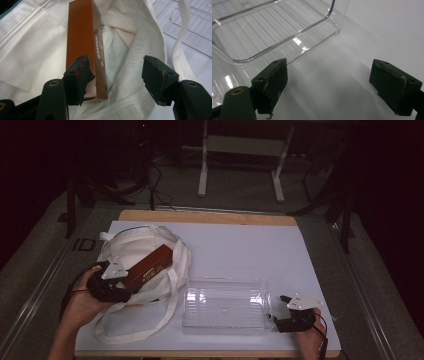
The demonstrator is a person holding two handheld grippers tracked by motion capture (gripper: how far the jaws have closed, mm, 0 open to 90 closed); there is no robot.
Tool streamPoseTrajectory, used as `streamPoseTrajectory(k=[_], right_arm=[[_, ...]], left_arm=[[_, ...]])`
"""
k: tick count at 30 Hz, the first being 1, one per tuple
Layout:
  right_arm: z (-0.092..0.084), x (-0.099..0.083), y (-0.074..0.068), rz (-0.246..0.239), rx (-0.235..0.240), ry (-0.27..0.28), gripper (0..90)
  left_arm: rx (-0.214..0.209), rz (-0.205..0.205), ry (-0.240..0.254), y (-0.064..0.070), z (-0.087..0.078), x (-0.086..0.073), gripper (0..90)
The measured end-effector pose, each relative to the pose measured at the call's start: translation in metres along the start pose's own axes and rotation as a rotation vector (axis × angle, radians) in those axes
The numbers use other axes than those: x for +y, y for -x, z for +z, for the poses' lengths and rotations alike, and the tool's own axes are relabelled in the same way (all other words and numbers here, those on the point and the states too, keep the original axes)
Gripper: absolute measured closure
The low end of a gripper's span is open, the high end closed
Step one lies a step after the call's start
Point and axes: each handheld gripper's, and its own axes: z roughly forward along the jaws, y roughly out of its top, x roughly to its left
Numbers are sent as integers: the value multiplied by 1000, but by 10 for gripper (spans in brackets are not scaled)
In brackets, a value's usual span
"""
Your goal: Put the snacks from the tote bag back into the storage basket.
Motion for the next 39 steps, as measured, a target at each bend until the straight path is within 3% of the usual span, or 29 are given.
streamPoseTrajectory(k=[12,28,39], right_arm=[[-1,0,0,-5,0,6,150],[-1,0,-1,-8,0,6,150],[-1,0,-1,-9,0,6,150]], left_arm=[[-2,-25,-39,-12,7,-1,384],[-2,-53,-87,-18,23,-2,346],[-19,-109,-124,-28,36,-5,285]])
